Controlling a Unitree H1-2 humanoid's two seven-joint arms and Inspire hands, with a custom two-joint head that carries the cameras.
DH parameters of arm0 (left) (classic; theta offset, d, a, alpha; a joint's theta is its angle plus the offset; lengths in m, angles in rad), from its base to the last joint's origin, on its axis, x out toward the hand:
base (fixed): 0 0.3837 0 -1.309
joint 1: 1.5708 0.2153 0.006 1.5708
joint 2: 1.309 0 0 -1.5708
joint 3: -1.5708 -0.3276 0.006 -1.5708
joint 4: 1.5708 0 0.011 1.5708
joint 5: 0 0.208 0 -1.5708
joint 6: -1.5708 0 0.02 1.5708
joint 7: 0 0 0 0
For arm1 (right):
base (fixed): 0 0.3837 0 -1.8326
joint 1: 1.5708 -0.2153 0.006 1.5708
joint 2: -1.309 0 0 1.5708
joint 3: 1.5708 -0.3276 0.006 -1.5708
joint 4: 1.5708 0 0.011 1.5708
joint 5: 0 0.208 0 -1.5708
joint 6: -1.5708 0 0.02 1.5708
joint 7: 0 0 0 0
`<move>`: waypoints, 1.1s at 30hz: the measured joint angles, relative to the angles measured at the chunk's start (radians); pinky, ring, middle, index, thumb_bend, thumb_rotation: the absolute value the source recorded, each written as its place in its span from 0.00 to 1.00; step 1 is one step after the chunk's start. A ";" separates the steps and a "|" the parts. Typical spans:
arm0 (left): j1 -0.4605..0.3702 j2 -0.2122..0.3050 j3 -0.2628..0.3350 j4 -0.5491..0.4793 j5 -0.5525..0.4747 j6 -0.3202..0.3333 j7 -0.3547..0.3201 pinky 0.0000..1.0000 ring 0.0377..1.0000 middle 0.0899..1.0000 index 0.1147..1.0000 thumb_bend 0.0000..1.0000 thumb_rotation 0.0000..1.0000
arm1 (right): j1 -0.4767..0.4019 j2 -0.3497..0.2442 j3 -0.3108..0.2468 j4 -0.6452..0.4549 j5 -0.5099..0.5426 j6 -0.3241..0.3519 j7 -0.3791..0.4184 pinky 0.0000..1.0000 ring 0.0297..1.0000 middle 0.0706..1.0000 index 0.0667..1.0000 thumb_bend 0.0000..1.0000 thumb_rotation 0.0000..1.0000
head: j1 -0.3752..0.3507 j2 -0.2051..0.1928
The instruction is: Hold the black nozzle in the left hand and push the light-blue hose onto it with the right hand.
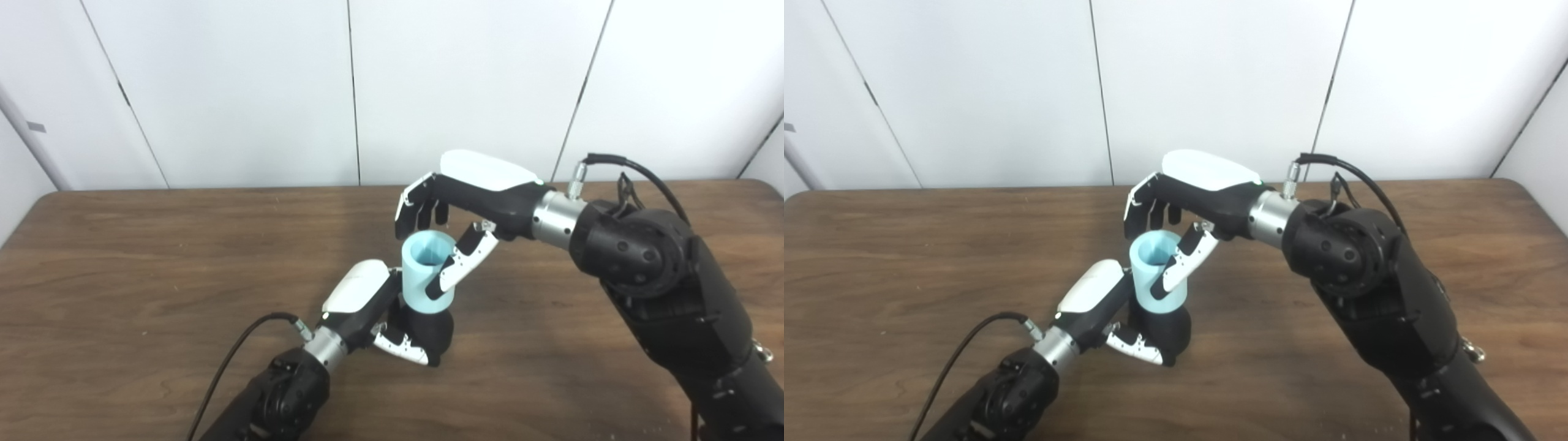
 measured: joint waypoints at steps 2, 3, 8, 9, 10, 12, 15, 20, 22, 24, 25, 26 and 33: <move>0.000 0.000 0.000 0.000 0.000 0.000 0.000 0.47 0.43 0.41 0.42 0.52 0.09 | 0.012 0.000 -0.010 -0.003 0.000 0.001 -0.004 0.58 0.68 0.67 0.59 0.96 0.20 | 0.002 0.000; 0.000 0.000 0.000 -0.001 0.000 0.000 -0.001 0.47 0.43 0.41 0.42 0.52 0.09 | 0.017 0.000 -0.017 -0.007 0.000 0.001 -0.008 0.57 0.68 0.67 0.59 0.96 0.20 | 0.002 0.000; 0.000 0.000 0.000 -0.001 0.000 0.000 -0.001 0.46 0.43 0.41 0.42 0.52 0.09 | 0.024 0.003 -0.048 -0.050 -0.001 -0.007 -0.043 0.56 0.67 0.67 0.60 0.95 0.21 | 0.003 0.002; 0.000 0.000 0.000 -0.001 0.000 0.000 -0.001 0.46 0.43 0.41 0.42 0.52 0.09 | 0.027 0.004 -0.054 -0.057 -0.001 -0.016 -0.059 0.58 0.68 0.68 0.60 0.95 0.21 | 0.003 0.000; 0.000 0.000 0.000 -0.001 0.000 0.000 -0.001 0.46 0.43 0.41 0.42 0.52 0.09 | 0.033 0.006 -0.060 -0.065 -0.001 -0.027 -0.076 0.58 0.69 0.68 0.61 0.95 0.22 | 0.003 0.000; 0.000 0.000 0.000 -0.001 0.000 0.000 -0.002 0.46 0.43 0.41 0.42 0.52 0.09 | 0.052 0.008 -0.072 -0.069 -0.001 -0.066 -0.115 0.62 0.71 0.72 0.62 0.95 0.22 | 0.005 -0.002; 0.000 0.000 0.000 -0.001 0.000 0.000 -0.002 0.46 0.43 0.41 0.42 0.52 0.09 | 0.096 0.008 -0.083 -0.069 -0.004 -0.127 -0.165 0.67 0.77 0.78 0.65 0.95 0.22 | 0.005 -0.002; 0.000 0.000 0.000 -0.001 0.000 0.000 -0.002 0.46 0.43 0.41 0.42 0.52 0.09 | 0.162 0.008 -0.098 -0.065 -0.015 -0.246 -0.259 0.78 0.88 0.86 0.73 0.92 0.23 | 0.006 -0.002; 0.000 0.000 0.000 -0.001 0.000 0.000 -0.002 0.46 0.43 0.41 0.42 0.52 0.09 | 0.173 0.008 -0.099 -0.053 -0.029 -0.320 -0.303 0.86 0.92 0.90 0.76 0.92 0.24 | 0.003 -0.002; 0.000 0.000 0.000 -0.001 0.000 0.000 -0.003 0.46 0.43 0.41 0.42 0.52 0.09 | 0.177 0.008 -0.098 -0.028 -0.050 -0.396 -0.345 0.91 0.94 0.92 0.78 0.92 0.24 | 0.005 -0.002; 0.000 0.000 -0.001 -0.001 0.000 0.000 -0.003 0.46 0.43 0.41 0.42 0.52 0.09 | 0.180 0.007 -0.095 -0.018 -0.064 -0.430 -0.365 0.93 0.95 0.92 0.79 0.92 0.24 | 0.005 -0.002; 0.000 0.000 -0.001 -0.001 0.000 0.000 -0.003 0.47 0.43 0.41 0.42 0.52 0.09 | 0.183 0.006 -0.093 -0.009 -0.073 -0.456 -0.376 0.94 0.96 0.93 0.79 0.92 0.24 | 0.006 -0.002; 0.000 0.000 -0.001 -0.001 0.000 0.000 -0.003 0.46 0.43 0.42 0.42 0.52 0.09 | 0.228 -0.003 -0.079 0.046 -0.118 -0.628 -0.417 0.96 0.96 0.93 0.82 0.91 0.23 | 0.008 -0.002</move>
